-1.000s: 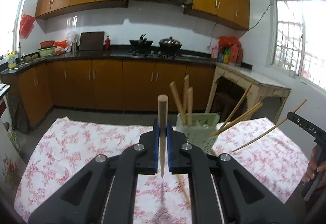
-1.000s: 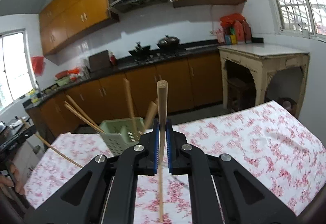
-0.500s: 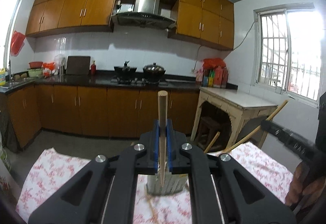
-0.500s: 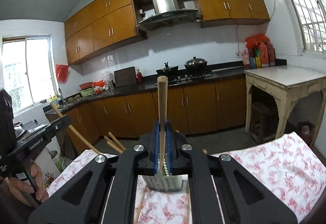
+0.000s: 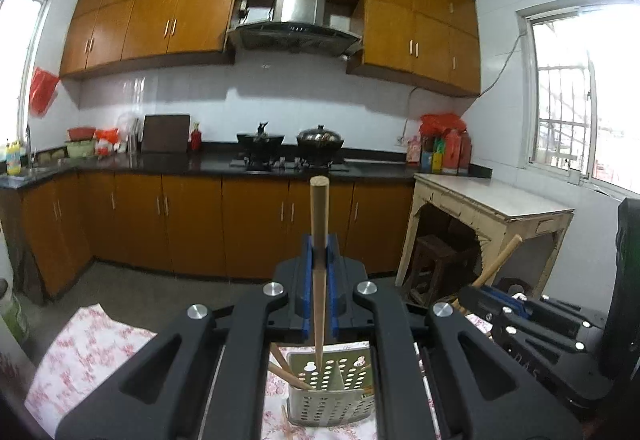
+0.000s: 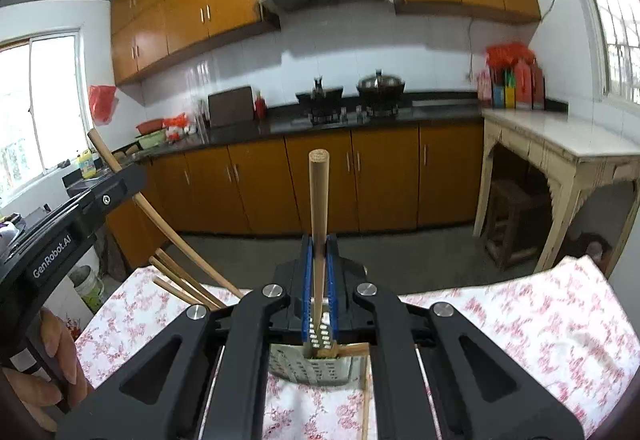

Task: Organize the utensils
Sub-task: 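Lower the chopsticks tip-first into the green holder and open both tools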

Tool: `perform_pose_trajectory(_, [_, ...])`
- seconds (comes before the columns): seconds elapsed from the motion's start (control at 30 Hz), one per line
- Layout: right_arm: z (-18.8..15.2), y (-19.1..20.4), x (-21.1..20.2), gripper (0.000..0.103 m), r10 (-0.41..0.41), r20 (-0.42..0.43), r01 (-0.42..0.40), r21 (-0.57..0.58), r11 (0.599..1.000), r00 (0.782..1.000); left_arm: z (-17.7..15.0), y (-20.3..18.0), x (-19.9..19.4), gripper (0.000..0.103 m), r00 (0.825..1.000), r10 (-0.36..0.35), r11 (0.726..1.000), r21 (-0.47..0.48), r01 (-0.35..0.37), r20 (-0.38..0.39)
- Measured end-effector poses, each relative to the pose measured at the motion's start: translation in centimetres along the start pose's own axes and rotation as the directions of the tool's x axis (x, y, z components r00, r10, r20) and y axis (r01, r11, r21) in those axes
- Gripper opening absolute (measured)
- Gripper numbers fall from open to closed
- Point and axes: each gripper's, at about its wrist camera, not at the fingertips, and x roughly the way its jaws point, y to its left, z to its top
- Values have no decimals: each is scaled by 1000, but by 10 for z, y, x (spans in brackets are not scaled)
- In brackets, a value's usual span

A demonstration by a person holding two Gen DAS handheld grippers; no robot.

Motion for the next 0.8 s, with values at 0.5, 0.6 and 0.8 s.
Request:
perform_pose_trajectory(0.5, [-12, -5, 27, 7, 12, -91, -9, 30, 999, 996, -24, 15, 28, 8, 997, 5, 1000, -7, -6, -81])
perform_pose_trajectory(0.6, [-12, -5, 28, 7, 10, -96, -6, 32, 999, 995, -26, 16, 30, 8, 996, 2, 1000, -10, -3, -90])
perform_pose_trajectory(0.8, [-12, -1, 28, 8, -13, -99, 14, 15, 1000, 995, -28, 17, 30, 11, 993, -7, 1000, -4, 6, -116])
